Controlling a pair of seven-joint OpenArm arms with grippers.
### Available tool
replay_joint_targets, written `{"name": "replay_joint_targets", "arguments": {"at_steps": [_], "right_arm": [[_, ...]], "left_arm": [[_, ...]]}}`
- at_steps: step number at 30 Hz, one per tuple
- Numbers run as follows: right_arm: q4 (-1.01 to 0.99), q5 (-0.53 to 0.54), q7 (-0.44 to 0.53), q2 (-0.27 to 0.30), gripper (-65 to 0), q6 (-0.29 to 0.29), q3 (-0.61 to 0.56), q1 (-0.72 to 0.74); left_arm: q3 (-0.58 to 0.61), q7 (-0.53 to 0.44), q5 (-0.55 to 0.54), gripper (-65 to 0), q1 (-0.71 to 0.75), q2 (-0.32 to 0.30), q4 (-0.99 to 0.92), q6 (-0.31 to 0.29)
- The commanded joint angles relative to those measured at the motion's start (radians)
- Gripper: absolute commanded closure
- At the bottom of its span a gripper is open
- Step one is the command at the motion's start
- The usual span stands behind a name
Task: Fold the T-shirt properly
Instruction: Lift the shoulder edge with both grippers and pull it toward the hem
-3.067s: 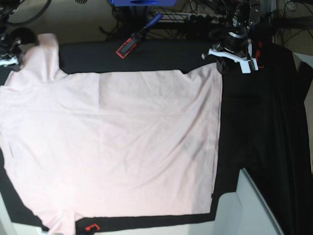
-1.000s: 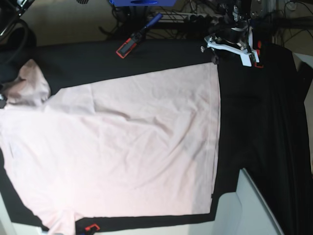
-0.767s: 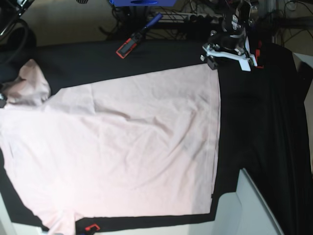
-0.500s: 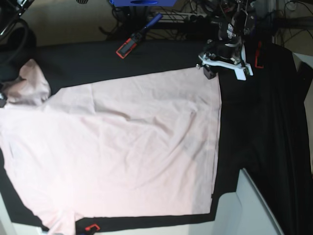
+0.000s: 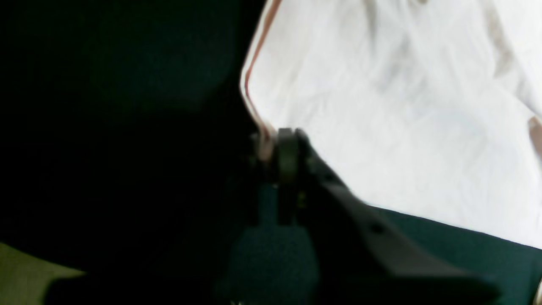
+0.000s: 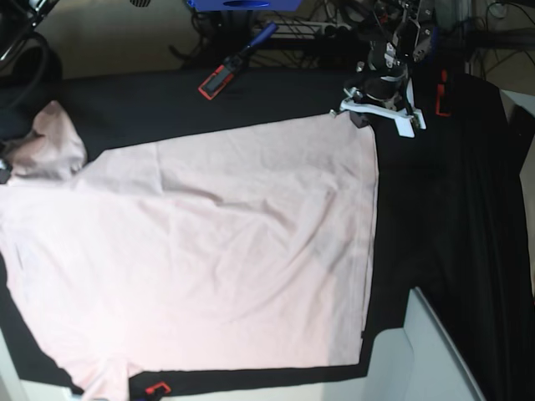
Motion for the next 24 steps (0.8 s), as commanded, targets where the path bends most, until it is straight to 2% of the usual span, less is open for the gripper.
{"name": "replay_joint_targets", "arguments": {"at_steps": [1,12,20,24], "right_arm": [[0.012,0.011,0.018,0.022,0.0,0.005,0.004,0.010],[0.017,0.017,0.018,0.022,0.0,0.013,0.004,-0.018],[0.021,0.017,0.018,0.029,0.0,0.013,0.004,0.007],[0.021,0.014,0.016,0.031,0.0,0.013,0.003,0.031]], "left_arm": [[0.005,0.025,-0.009,0.0,0.006,0.003,0.007,-0.006],[-0.005,0.029,-0.007,0.0,0.049,-0.005,0.198,-0.001],[-0.011,0.028,-0.004,0.0,-0.008,-0.005,0.206,0.000],[-0.075,0.031,-0.006,0.0,-0.031,0.000,0.208,0.002]]}}
